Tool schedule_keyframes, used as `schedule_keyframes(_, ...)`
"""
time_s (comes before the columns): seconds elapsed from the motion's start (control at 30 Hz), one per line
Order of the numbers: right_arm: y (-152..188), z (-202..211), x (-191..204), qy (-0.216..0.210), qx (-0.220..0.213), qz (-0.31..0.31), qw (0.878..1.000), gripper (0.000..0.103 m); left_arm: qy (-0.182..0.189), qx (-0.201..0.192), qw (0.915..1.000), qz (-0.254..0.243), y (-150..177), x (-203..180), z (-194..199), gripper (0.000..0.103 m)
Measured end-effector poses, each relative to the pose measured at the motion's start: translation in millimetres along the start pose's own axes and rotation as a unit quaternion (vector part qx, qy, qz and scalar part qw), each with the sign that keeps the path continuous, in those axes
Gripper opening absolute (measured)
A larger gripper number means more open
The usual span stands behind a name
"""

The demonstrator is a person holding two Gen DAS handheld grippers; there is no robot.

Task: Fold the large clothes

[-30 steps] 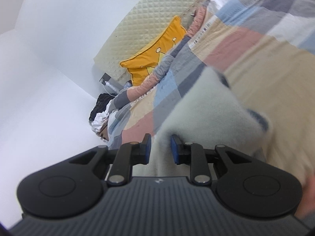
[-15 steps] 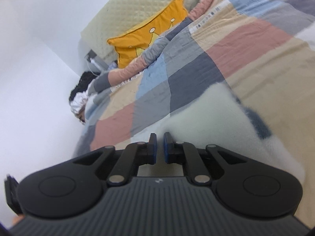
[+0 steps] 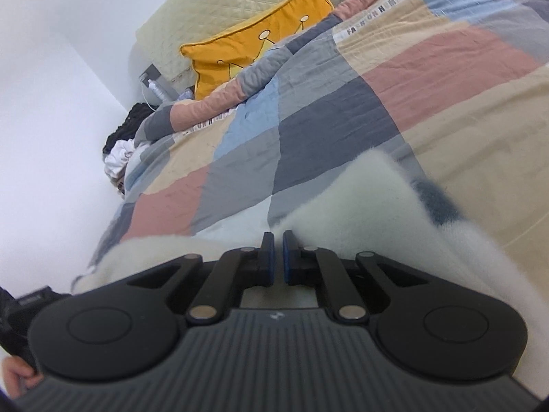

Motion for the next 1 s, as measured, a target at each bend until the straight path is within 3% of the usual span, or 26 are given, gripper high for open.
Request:
schedule_keyframes(0.33,-2.1,27.9,1.2,-0.004,-0.028,-0.029,0.999,0.007,-0.003,0.016,0.9997,-0.017,14.6,-24.7,33.5,0.052)
schedule_keyframes(0.53,12.9,63.5,13.9,-0.002,-0.035,-0.003,0.999,0.013,-0.056,-0.025,0.9915,-0.115,20.9,-57.4,70.9,0.067)
schedule_keyframes(0.67,24.0,78.7,19.9,0.004,-0.036,0.026,0.999,0.013,-0.071,-0.031,0.9851,-0.154,36.8,-69.1,76.2,0.067)
schedule_keyframes(0.87,27.4,83.1,35.0,0.019,-0.053,0.089,0.994,0.013,-0.128,-0.019,0.9671,-0.219,56.8,-73.8,58.1,0.067)
schedule_keyframes(1.0,28.6,83.1,41.9,0.033,-0.069,0.128,0.989,0.013,-0.179,-0.027,0.9451,-0.272,61.4,-72.8,40.2,0.067)
Point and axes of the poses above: each gripper's, at about its wrist camera, not at the fingertips, and z roughly against the way its jaws point, x to its left, y to its underside, the point moved 9 cm from there along -z, roughly the way its jaws point, and after that the axes turned 10 degrees about y, right-handed, at the moved point
